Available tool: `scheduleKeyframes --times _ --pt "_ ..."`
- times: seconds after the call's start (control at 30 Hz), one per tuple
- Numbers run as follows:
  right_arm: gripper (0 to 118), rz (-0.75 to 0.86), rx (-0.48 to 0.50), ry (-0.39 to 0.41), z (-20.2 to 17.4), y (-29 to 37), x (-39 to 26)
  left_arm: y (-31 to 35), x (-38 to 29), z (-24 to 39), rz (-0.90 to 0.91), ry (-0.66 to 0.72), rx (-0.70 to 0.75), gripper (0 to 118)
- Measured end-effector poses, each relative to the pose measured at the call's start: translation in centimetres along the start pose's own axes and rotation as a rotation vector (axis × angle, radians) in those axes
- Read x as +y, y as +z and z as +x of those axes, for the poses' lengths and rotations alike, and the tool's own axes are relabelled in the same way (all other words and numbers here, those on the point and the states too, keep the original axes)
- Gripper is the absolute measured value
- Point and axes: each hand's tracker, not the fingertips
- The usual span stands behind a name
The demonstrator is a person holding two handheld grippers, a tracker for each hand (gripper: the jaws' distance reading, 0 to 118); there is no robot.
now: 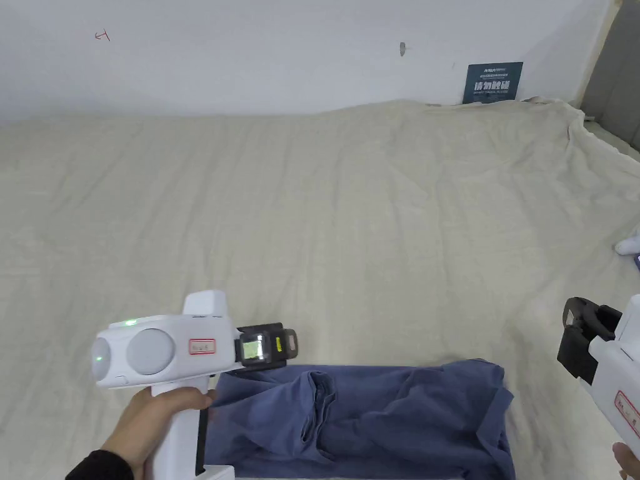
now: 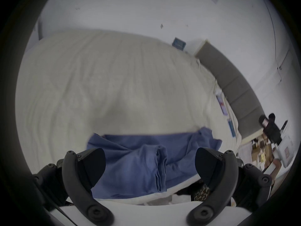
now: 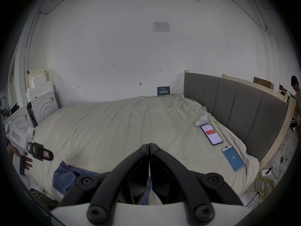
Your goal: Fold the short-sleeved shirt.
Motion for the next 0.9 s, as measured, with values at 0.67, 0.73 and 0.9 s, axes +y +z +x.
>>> scheduleKeyframes --times 0.67,0.73,0.9 --pt "0 -0.020 0.006 0.001 -0.1 -0.3 -0.4 -4.5 -8.4 -1.6 0.175 -0.244 0.199 0" --pt "0 -0.024 0.005 -0.001 0.2 -0.3 -0.5 -6.1 -9.8 -0.9 0.129 -0.263 0.204 0" --pt "0 -0.029 -0.009 -0.001 1.0 -0.3 -0.6 -9.9 -12.9 1.2 0.035 -0.320 0.208 0"
